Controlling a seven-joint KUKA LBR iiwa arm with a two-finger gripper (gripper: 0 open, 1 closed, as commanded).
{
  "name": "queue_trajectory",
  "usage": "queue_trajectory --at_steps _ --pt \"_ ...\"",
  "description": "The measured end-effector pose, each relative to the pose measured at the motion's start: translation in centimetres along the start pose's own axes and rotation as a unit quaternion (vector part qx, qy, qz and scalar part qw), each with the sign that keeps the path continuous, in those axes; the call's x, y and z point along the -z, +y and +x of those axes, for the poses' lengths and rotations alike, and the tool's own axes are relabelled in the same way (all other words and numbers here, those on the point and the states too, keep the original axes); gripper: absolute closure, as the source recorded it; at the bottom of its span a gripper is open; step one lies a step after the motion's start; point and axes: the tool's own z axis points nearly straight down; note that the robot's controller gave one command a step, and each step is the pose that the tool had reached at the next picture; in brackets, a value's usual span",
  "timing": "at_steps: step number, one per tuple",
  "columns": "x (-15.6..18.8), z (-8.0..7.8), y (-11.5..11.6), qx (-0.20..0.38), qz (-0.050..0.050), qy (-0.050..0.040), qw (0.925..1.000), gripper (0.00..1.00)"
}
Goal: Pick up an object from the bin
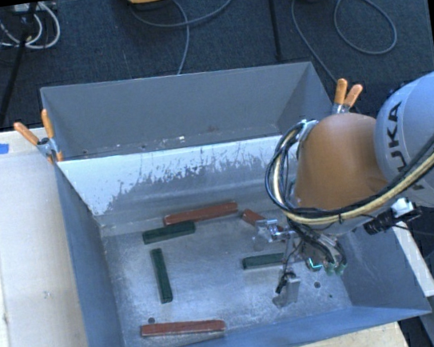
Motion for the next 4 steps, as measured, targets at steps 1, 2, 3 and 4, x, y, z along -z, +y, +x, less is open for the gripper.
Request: queue_trajectory --at_steps 1,2,3,4 --pt "-10.1 -3.0 -2.4 -0.026 0.000 -0.0013 0.9997 0.00" --pt "-9.6 -3.2 -2.3 -0.025 0.000 -0.0049 0.9997 1.00" --pt "2.7 -8.8 -4.7 -0.038 0.000 -0.0106 0.9992 1.00" --pt "13.5 -10.8 -10.8 -0.027 0.002 -0.0103 0.9996 1.00"
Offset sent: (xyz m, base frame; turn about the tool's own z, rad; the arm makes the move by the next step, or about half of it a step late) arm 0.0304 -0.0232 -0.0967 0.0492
